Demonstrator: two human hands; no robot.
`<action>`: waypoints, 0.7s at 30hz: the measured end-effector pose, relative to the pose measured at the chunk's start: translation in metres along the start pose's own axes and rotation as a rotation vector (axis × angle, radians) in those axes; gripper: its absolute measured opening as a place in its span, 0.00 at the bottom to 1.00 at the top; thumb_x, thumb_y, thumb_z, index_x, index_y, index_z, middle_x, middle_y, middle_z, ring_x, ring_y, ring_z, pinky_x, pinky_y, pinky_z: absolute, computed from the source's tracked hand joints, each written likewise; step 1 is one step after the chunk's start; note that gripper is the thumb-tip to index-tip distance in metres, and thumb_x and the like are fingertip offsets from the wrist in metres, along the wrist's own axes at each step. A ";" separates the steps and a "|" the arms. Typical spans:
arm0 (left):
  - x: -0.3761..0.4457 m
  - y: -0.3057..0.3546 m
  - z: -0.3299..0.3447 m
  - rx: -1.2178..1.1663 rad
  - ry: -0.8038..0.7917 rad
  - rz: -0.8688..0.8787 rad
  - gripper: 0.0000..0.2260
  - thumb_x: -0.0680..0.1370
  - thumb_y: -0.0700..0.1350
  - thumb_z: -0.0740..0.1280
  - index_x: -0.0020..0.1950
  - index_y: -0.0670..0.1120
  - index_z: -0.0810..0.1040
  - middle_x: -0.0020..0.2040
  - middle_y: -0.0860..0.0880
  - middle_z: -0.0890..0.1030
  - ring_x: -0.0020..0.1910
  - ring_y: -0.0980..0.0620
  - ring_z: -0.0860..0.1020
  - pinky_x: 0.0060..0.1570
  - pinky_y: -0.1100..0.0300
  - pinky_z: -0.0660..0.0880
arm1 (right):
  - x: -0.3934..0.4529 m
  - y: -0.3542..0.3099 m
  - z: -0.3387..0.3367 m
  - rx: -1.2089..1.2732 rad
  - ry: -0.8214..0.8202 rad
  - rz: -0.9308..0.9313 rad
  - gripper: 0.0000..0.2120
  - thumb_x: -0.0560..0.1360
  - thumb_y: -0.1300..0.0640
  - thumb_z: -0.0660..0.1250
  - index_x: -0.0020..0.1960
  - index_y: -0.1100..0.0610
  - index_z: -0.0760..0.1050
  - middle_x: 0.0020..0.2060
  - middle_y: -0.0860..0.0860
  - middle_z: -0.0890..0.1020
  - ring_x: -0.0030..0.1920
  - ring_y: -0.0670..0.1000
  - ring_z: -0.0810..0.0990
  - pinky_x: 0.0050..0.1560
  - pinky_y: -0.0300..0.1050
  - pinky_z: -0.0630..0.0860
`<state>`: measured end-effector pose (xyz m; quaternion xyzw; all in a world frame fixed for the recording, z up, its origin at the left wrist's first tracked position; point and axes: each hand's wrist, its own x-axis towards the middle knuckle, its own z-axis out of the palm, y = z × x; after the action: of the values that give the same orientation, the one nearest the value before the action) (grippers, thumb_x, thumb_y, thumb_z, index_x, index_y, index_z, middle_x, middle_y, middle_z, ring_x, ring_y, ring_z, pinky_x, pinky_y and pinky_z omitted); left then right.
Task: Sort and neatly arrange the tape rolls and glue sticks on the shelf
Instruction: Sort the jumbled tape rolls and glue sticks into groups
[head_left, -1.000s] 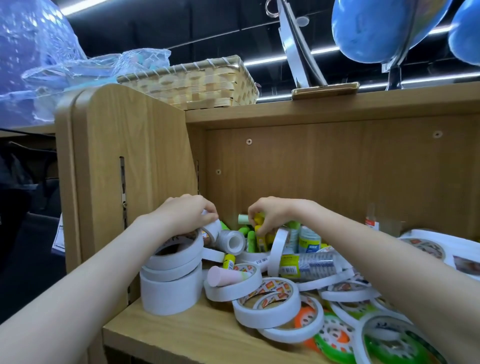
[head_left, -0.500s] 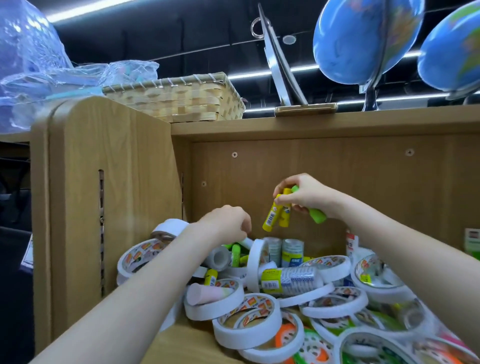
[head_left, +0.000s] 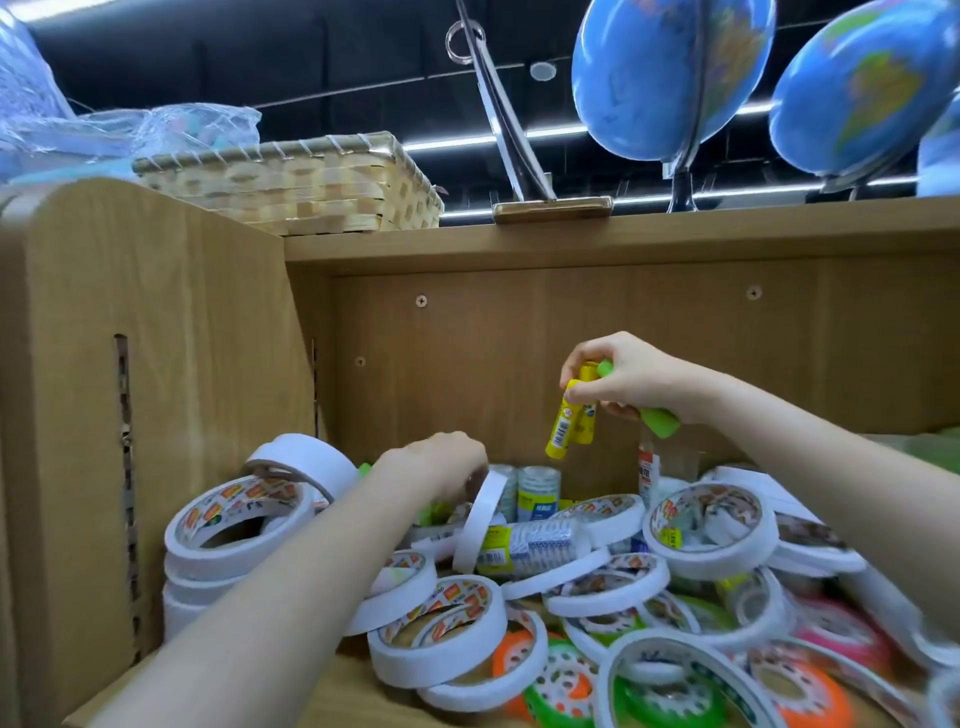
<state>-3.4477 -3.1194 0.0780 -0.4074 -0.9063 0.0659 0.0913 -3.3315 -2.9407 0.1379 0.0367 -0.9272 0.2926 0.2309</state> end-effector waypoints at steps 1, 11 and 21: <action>-0.002 -0.003 -0.005 -0.037 0.089 -0.022 0.07 0.74 0.37 0.63 0.47 0.46 0.79 0.48 0.46 0.79 0.48 0.45 0.78 0.43 0.58 0.70 | -0.004 0.000 -0.003 -0.006 -0.002 -0.001 0.03 0.71 0.63 0.69 0.46 0.60 0.78 0.29 0.51 0.76 0.22 0.44 0.69 0.21 0.36 0.66; -0.014 0.070 -0.067 -0.449 0.817 0.098 0.05 0.75 0.40 0.65 0.49 0.45 0.78 0.47 0.47 0.80 0.51 0.44 0.76 0.51 0.55 0.70 | -0.087 0.030 -0.108 -0.017 0.272 0.184 0.03 0.72 0.61 0.71 0.44 0.59 0.78 0.19 0.45 0.74 0.19 0.42 0.68 0.19 0.32 0.65; 0.040 0.246 -0.072 -0.696 0.683 0.440 0.04 0.75 0.40 0.65 0.48 0.46 0.78 0.46 0.48 0.81 0.49 0.47 0.76 0.51 0.55 0.72 | -0.170 0.114 -0.194 -0.315 0.327 0.492 0.02 0.68 0.61 0.72 0.39 0.59 0.80 0.27 0.52 0.77 0.20 0.46 0.71 0.21 0.36 0.68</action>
<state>-3.2791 -2.9242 0.1045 -0.5922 -0.6865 -0.3573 0.2245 -3.1244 -2.7495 0.1414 -0.2717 -0.8929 0.1945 0.3017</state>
